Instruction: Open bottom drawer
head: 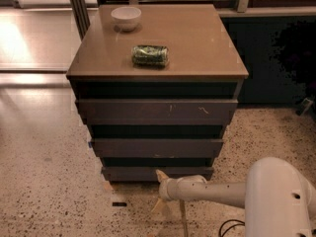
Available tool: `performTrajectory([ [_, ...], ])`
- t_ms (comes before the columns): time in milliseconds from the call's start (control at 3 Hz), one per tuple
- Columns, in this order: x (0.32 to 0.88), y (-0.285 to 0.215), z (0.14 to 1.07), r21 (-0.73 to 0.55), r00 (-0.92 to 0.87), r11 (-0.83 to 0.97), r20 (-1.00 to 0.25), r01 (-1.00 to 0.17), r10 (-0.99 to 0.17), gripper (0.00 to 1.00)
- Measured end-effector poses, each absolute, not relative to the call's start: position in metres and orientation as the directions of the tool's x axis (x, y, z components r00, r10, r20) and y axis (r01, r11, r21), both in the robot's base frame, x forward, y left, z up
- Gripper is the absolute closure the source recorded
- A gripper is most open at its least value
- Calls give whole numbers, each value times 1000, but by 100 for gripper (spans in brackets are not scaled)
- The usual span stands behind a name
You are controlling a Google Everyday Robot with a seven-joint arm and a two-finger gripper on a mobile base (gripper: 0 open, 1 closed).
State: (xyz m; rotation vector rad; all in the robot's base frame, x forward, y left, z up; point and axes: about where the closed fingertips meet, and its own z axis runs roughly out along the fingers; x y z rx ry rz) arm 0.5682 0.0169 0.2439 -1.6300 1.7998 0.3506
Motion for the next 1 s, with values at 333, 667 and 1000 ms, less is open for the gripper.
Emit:
performTrajectory([
  [333, 572, 21, 241, -237, 16, 174, -634, -956, -773, 0],
  [667, 590, 25, 236, -253, 41, 155, -629, -955, -776, 0],
  [1000, 613, 28, 226, -251, 51, 137, -621, -958, -782, 0],
])
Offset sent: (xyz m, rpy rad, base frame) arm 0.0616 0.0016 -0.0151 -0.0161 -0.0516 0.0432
